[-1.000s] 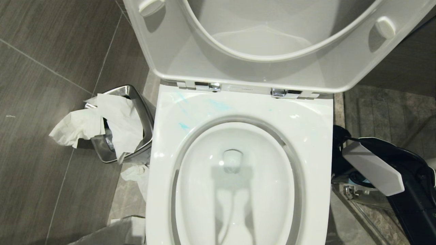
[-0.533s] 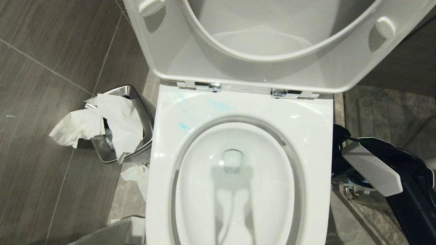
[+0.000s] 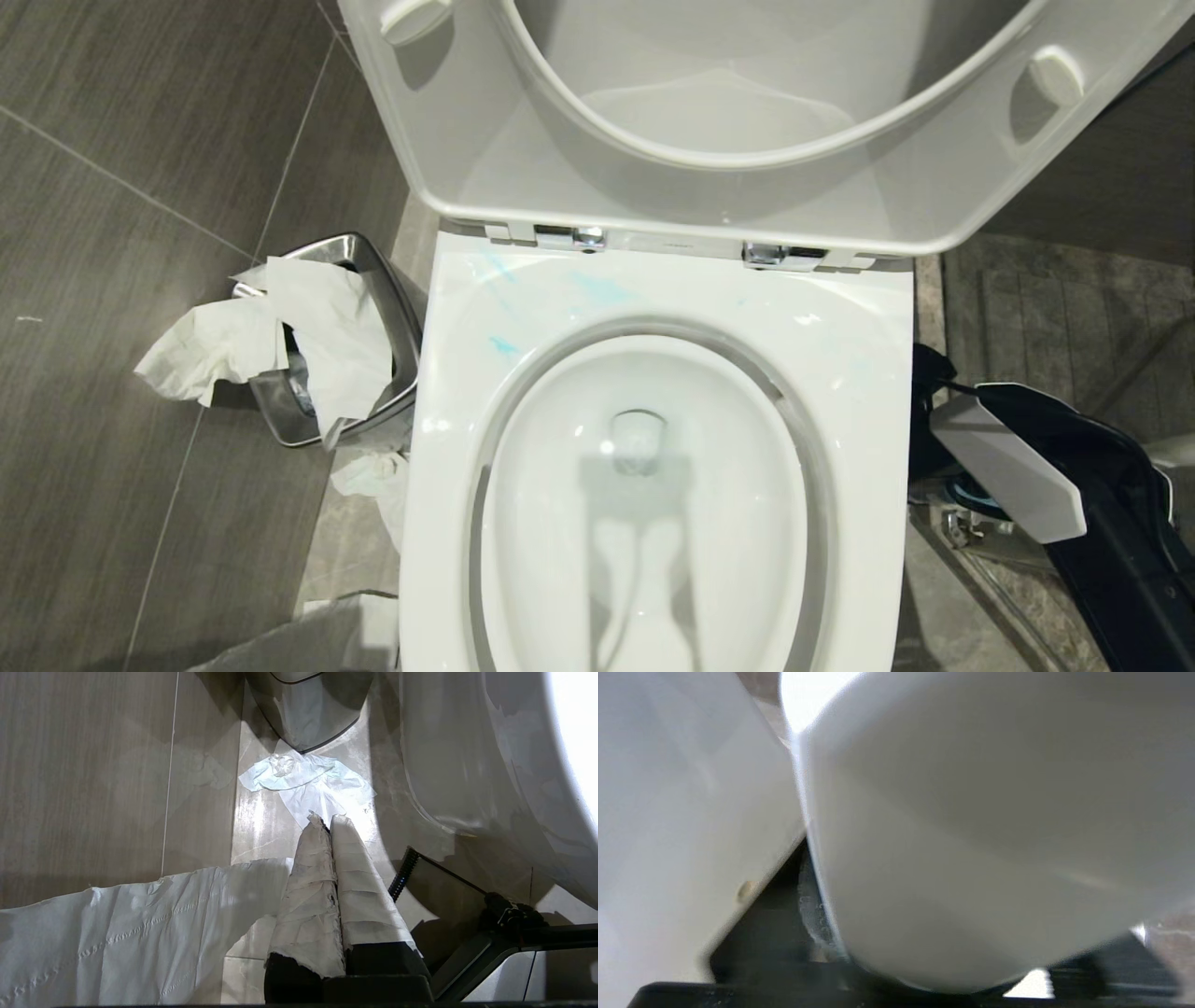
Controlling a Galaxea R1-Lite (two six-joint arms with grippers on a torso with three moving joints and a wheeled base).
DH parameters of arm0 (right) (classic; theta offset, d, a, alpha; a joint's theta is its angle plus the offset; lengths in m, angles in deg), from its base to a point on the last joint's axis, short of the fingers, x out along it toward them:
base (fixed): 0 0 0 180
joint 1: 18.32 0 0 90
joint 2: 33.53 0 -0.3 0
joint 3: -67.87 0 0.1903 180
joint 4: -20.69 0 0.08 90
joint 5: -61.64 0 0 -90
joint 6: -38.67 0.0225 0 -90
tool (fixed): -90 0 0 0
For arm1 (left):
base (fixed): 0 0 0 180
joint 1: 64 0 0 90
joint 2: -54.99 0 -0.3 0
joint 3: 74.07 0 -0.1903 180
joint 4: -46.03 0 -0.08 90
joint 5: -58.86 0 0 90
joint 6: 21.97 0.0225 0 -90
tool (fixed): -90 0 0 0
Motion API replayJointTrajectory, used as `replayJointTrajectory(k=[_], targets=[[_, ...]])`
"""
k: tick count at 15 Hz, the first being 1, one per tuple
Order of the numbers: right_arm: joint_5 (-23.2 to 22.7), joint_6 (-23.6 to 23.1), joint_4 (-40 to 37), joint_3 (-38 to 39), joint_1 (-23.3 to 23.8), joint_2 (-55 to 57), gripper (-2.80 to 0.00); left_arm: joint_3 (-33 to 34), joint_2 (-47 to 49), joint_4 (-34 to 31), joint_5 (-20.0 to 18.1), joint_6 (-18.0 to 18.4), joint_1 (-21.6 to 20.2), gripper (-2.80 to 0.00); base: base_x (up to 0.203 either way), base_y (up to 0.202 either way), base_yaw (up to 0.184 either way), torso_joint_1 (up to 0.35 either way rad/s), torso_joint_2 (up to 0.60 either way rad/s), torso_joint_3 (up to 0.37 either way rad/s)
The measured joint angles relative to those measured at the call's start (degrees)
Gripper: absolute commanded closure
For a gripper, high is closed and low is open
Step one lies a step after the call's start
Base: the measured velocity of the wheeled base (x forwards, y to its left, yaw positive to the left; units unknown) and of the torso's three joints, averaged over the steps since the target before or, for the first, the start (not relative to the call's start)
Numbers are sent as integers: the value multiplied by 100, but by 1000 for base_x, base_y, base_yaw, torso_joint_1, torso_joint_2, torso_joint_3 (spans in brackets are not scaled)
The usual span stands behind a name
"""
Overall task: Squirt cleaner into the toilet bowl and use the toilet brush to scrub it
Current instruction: Pour in the cleaning agent
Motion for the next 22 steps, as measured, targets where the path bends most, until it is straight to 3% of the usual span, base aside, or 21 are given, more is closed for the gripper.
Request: replayJointTrajectory(k=[9,22], targets=[[-2,-5,-16,-131,75,10,0,0,0,-1,5,0,0,0,0,0,0,0,0,0],[331,-99,19,414,109,-251,0,0,0,-1,2,0,0,0,0,0,0,0,0,0]])
